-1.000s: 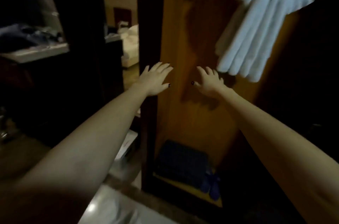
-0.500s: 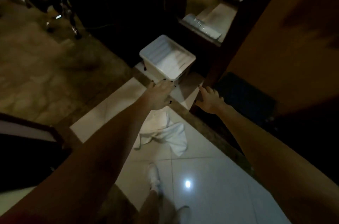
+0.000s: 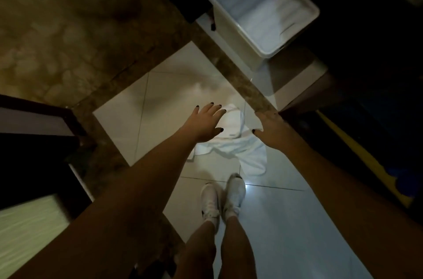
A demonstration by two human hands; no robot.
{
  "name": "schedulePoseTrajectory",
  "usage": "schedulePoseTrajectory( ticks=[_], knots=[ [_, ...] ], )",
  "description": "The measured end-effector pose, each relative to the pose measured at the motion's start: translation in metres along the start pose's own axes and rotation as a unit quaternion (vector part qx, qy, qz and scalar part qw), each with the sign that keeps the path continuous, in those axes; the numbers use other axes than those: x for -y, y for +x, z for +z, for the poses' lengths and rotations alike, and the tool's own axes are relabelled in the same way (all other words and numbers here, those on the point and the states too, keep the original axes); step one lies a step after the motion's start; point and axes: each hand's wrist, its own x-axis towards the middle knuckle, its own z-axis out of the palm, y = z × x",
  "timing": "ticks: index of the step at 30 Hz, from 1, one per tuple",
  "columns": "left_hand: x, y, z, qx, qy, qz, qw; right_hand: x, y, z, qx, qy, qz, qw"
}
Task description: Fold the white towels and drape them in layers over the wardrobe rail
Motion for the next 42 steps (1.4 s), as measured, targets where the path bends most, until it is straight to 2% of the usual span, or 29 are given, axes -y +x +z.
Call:
schedulePoseTrajectory(
  ticks=[5,11,14,18,22,25,28,31,33,37,40,42],
  knots=[
    [0.021,0.073,0.097,0.002,-0.054,-0.036,0.998,-0.044,0.078,0.074,-0.001,-0.046,-0.013,0.999],
    [0.029,0.141,0.221,0.021,-0.124,-0.054,0.991,-0.084,0.158,0.174,0.031,0.054,0.011,0.998],
    [0.034,0.176,0.271,-0.008,-0.174,-0.07,0.982,-0.09,0.195,0.219,0.023,0.124,0.013,0.992],
    [0.038,0.215,0.315,-0.029,-0.233,-0.094,0.967,-0.091,0.235,0.26,0.011,0.133,0.013,0.991],
    [0.046,0.239,0.344,-0.02,-0.268,-0.102,0.958,-0.098,0.262,0.282,0.001,0.202,0.031,0.979],
    [0.05,0.241,0.347,-0.041,-0.275,-0.106,0.955,-0.103,0.267,0.28,-0.01,0.166,0.005,0.986],
    [0.049,0.233,0.336,-0.041,-0.28,-0.098,0.954,-0.09,0.255,0.264,-0.033,0.109,-0.057,0.992],
    [0.044,0.219,0.308,-0.076,-0.327,-0.117,0.935,-0.071,0.228,0.246,-0.071,0.159,-0.092,0.98],
    [0.039,0.201,0.287,-0.083,-0.36,-0.122,0.921,-0.061,0.206,0.231,-0.095,0.192,-0.08,0.974],
    [0.023,0.149,0.245,-0.08,-0.366,-0.135,0.917,-0.047,0.149,0.189,-0.152,0.251,-0.03,0.956],
    [0.008,0.107,0.201,-0.099,-0.39,-0.13,0.906,-0.035,0.101,0.148,-0.201,0.242,-0.044,0.948],
    [-0.002,0.085,0.164,-0.094,-0.408,-0.123,0.9,-0.022,0.07,0.115,-0.2,0.243,-0.047,0.948]
  ],
)
